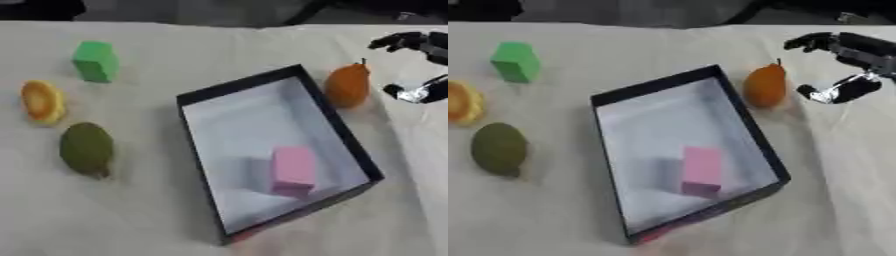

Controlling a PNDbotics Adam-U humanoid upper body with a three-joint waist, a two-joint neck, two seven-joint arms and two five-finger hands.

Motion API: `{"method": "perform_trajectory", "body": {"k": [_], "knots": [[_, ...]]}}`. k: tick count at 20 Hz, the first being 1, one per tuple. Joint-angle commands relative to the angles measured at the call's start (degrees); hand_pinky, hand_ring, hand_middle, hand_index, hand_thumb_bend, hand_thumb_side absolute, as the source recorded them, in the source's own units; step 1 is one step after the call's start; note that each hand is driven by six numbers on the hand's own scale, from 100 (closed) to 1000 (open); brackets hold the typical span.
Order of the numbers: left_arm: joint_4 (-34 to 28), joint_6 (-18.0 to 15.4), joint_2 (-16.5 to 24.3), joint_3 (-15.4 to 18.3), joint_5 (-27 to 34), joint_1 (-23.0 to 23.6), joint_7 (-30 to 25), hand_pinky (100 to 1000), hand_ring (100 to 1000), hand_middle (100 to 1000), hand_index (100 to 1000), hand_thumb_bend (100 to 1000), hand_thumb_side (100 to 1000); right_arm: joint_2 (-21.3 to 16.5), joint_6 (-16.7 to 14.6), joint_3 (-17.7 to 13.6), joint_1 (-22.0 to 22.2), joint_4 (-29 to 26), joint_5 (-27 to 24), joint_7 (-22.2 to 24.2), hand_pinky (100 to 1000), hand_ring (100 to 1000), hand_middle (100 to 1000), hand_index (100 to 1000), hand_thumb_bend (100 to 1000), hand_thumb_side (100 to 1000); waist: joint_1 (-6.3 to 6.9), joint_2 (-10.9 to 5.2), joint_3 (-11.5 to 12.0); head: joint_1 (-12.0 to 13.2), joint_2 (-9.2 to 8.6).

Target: Pick up objects on the table and place them in the box.

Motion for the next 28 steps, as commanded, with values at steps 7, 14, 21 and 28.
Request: {"method": "perform_trajectory", "body": {"k": [7,14,21,28], "knots": [[-0.76,0.17,0.85,0.00,0.42,-1.00,-0.38,705,827,761,852,178,738,-1.25,-11.16,-0.21,0.67,-0.64,-0.52,10.94,883,952,903,990,189,166,-0.90,-0.32,0.72,-0.40,-0.82],[-0.95,0.26,0.66,-0.01,0.50,-1.26,-0.35,705,827,761,852,180,738,-1.23,-11.11,-1.01,3.48,-4.20,-3.19,13.39,882,953,905,993,173,151,-1.11,-0.19,1.11,-0.66,-1.10],[-1.11,0.37,0.52,-0.12,0.61,-1.78,-0.46,704,828,760,852,180,739,-0.36,-10.84,-1.03,2.36,-2.83,-3.13,15.72,882,953,906,992,163,138,-1.48,0.44,1.88,-0.98,-1.14],[-1.26,0.47,0.44,-0.26,0.72,-2.30,-0.59,703,829,761,851,181,740,-0.54,-10.44,-2.01,1.57,-2.99,-1.89,12.52,882,945,904,985,221,149,-1.89,1.01,2.52,-1.56,-1.62]]}}
